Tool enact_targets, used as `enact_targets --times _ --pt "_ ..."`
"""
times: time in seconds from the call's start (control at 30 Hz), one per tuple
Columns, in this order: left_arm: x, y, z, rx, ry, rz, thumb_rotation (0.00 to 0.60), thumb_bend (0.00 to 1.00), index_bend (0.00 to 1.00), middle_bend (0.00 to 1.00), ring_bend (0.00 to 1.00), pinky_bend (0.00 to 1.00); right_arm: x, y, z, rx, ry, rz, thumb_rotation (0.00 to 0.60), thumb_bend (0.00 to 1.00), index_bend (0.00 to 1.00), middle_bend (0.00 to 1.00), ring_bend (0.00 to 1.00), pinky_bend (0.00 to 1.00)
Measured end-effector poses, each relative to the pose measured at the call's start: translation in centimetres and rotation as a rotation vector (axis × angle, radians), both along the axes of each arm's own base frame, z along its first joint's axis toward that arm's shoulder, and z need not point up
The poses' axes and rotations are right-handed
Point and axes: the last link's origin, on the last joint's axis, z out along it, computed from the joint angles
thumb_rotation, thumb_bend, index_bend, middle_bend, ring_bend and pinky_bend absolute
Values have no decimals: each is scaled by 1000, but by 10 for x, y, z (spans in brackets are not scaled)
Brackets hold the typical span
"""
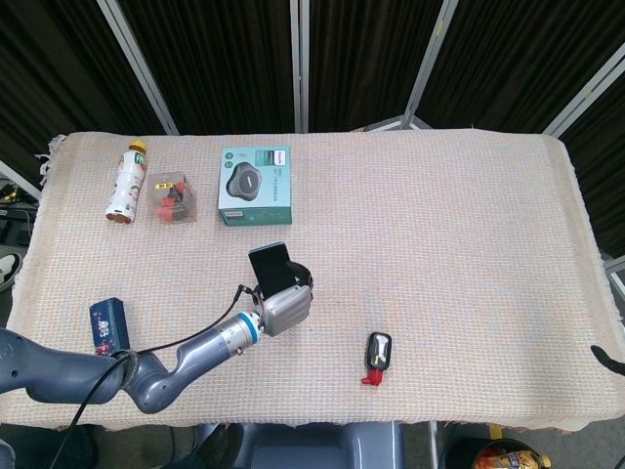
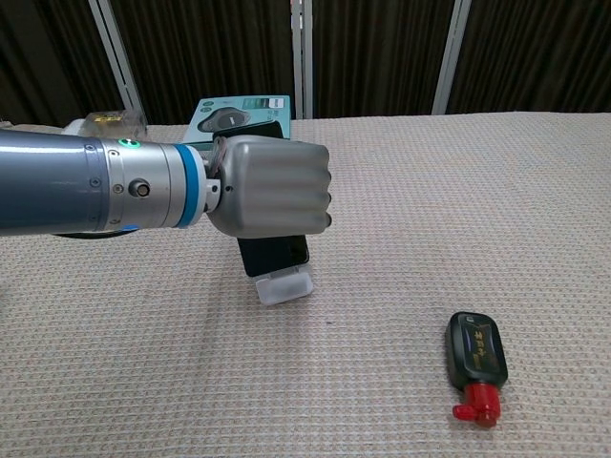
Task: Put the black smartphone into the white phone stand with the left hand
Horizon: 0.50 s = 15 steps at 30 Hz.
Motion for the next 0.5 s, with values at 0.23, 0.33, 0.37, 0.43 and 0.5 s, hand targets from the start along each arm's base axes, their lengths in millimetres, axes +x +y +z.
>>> enact_targets --times 0.23,0.33,0.37,0.43,0.5 --pt "2 -1 -6 8 3 -15 600 26 460 381 435 409 0 0 0 3 -1 0 600 0 0 0 0 0" --pt "3 -1 -9 15 0 -19 600 25 444 366 426 399 0 1 0 1 -4 -3 600 0 0 0 0 0" --pt "3 -2 -11 16 0 -24 600 25 439 364 424 396 0 1 0 1 -5 -3 600 0 0 0 0 0" --pt "3 -3 -13 16 -4 -34 600 25 409 334 398 390 0 1 1 1 -6 -2 600 0 0 0 0 0" --pt "3 -4 -14 16 -7 -41 600 17 345 251 321 367 0 2 1 1 -6 -2 600 0 0 0 0 0"
